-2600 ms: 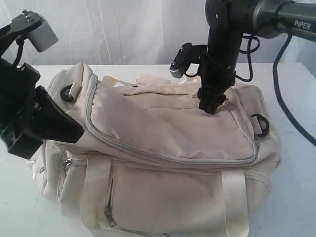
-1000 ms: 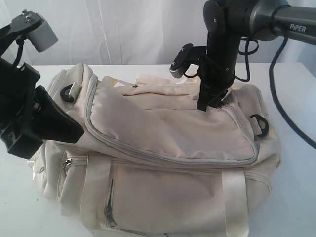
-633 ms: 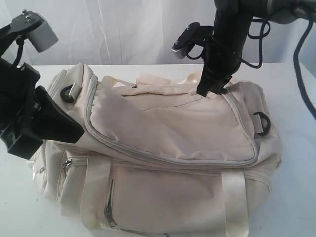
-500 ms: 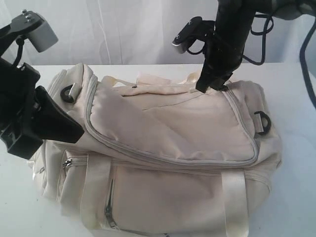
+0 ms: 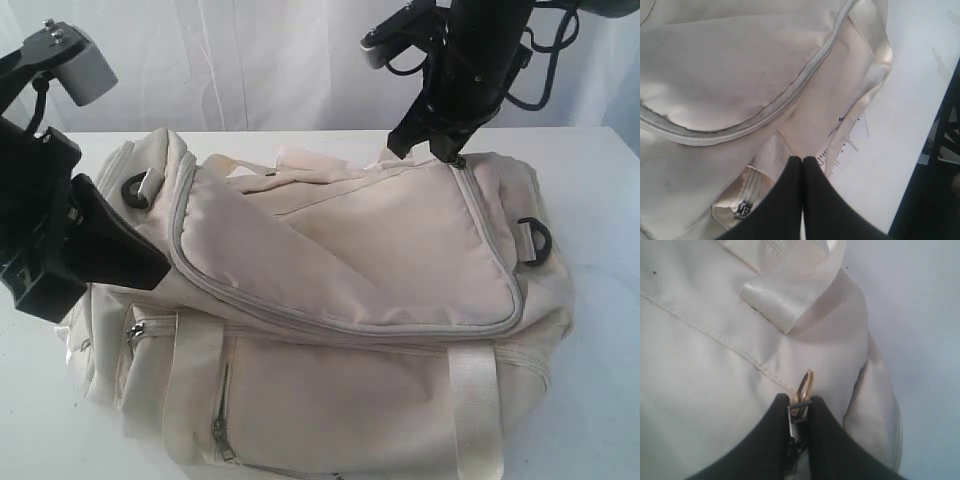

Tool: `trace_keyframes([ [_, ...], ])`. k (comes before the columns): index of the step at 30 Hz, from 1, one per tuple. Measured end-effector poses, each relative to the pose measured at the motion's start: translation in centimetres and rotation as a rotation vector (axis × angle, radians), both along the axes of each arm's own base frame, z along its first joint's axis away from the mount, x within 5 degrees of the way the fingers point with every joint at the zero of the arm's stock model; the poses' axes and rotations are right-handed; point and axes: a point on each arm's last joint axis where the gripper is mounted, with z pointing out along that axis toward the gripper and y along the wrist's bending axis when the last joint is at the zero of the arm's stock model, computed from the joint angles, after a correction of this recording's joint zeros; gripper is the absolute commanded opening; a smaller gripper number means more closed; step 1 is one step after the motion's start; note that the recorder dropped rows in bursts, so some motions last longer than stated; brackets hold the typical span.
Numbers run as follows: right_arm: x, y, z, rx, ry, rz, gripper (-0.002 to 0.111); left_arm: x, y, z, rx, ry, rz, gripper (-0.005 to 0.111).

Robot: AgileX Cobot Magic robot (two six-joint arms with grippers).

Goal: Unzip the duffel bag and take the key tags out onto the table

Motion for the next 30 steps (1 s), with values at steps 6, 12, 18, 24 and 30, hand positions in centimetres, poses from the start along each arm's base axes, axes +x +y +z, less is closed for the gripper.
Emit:
trace_keyframes([
  [6,-0.9,-0.2,1.0,0.044,-0.004,-0.016,0.0,0.0,0.0,0.0,0.0,0.0,0.0,0.0],
  [12,-1.7,-0.7,-0.1,0.021,0.038,-0.016,0.003,0.0,0.0,0.0,0.001,0.002,-0.001,0.0],
  [18,-2.1,-0.7,-0.7,0.019,0.072,0.002,0.039,0.0,0.0,0.0,0.001,0.002,-0.001,0.0],
  [24,-2.5,-0.8,-0.5,0.023,0.096,0.002,0.052,0.0,0.0,0.0,0.001,0.002,-0.001,0.0],
  [30,-2.6,-0.5,-0.6,0.034,0.112,0.057,0.052,0.0,0.0,0.0,0.001,0.002,-0.001,0.0],
])
